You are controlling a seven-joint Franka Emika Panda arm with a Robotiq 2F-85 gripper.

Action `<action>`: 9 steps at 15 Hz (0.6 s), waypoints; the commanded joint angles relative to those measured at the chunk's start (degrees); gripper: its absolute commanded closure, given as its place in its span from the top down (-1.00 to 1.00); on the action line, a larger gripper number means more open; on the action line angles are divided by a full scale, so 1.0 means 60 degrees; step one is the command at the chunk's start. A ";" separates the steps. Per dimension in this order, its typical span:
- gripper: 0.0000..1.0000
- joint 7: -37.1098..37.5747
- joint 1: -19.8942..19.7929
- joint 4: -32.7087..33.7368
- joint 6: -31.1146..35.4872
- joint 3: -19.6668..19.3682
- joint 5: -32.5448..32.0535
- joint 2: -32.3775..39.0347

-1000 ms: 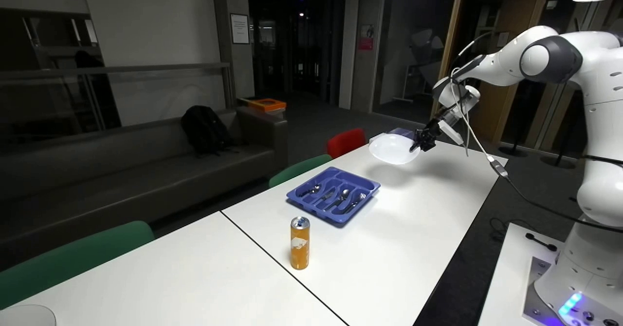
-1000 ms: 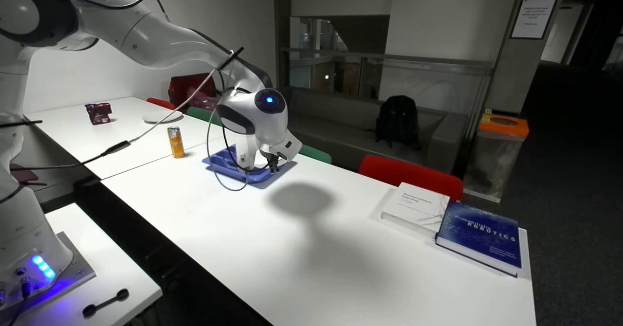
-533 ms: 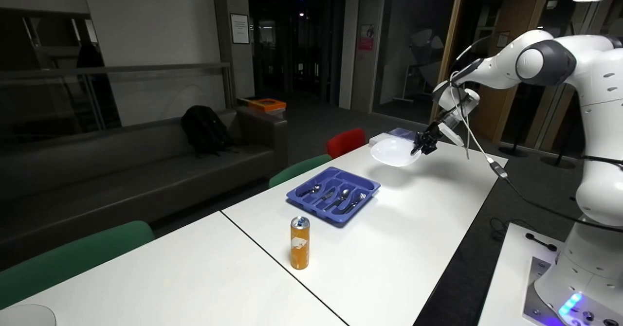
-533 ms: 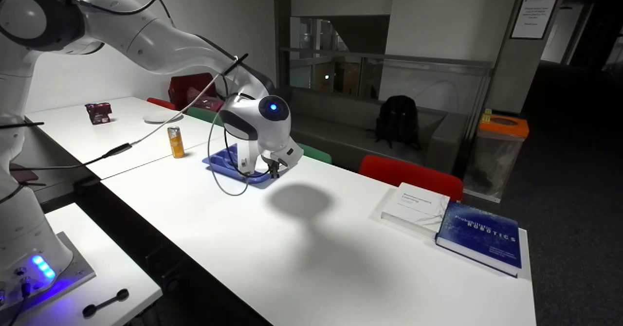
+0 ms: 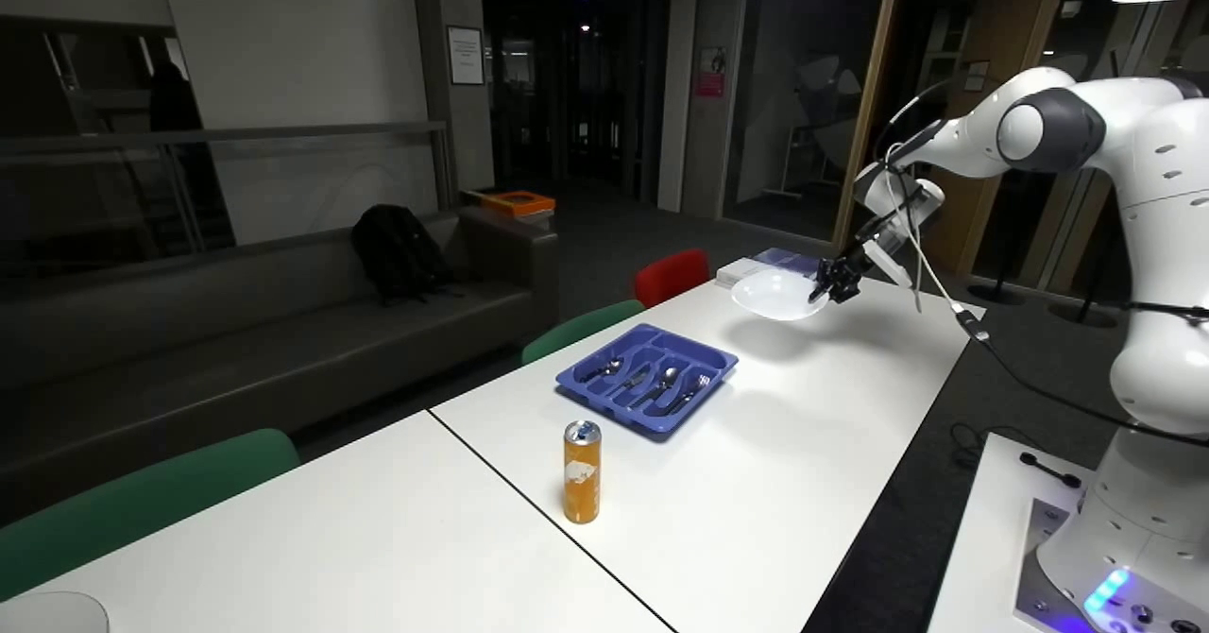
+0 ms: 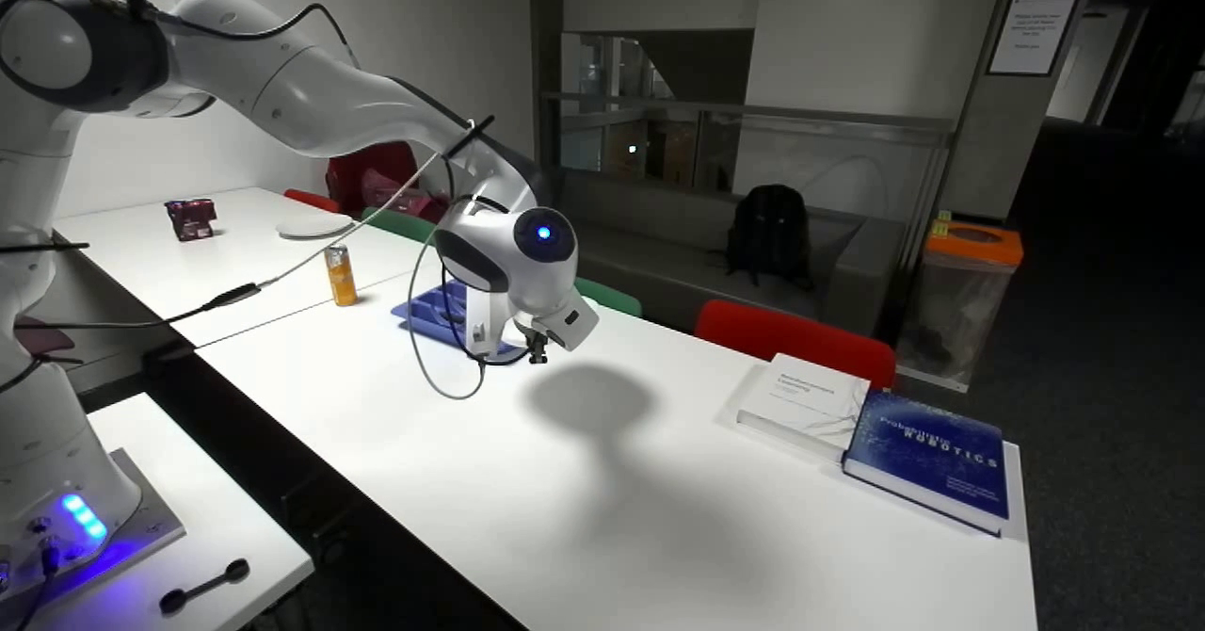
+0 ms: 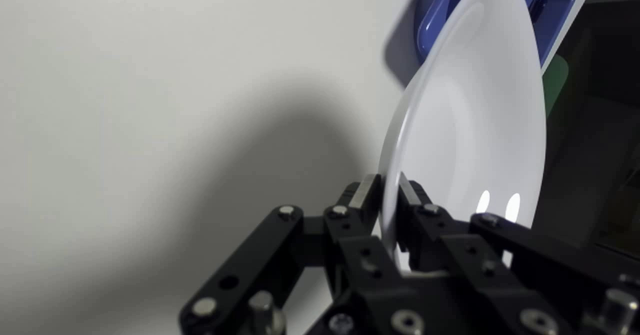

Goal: Move the white plate to the right, remove one silver spoon from the blue tray and place it behind the white plate

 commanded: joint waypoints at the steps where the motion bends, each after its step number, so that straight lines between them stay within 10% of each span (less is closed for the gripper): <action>1: -0.94 -0.0132 -0.0626 0.0500 -0.0708 0.0145 0.0465 0.0196; 9: -0.94 0.0000 -0.1220 0.0349 -0.0918 0.0115 0.0480 0.0364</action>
